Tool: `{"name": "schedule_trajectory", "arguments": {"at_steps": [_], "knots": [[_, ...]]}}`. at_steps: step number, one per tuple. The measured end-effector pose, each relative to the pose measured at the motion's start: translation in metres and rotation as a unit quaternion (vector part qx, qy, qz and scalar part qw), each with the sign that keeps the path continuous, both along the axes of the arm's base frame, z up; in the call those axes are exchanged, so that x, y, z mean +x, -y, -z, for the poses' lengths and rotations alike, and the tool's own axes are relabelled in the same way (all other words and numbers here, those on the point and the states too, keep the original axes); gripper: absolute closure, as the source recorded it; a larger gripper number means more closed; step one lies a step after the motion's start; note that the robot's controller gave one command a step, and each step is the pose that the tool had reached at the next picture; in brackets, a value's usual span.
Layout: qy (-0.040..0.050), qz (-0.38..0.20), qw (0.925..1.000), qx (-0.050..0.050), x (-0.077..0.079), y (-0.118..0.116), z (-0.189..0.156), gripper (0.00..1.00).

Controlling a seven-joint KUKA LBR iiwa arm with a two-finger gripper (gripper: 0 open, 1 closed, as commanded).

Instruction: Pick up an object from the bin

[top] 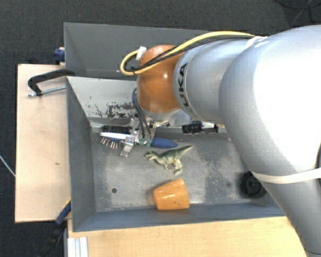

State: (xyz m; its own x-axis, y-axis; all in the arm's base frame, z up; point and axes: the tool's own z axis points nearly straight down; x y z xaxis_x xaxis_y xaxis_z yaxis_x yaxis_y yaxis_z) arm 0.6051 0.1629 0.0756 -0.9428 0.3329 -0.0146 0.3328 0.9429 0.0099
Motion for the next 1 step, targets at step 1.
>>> {"name": "schedule_trajectory", "arguments": {"at_steps": [1], "knots": [[-0.0034,0.003,1.0000,0.000,-0.0220,0.0231,-0.1524,1.00]]}}
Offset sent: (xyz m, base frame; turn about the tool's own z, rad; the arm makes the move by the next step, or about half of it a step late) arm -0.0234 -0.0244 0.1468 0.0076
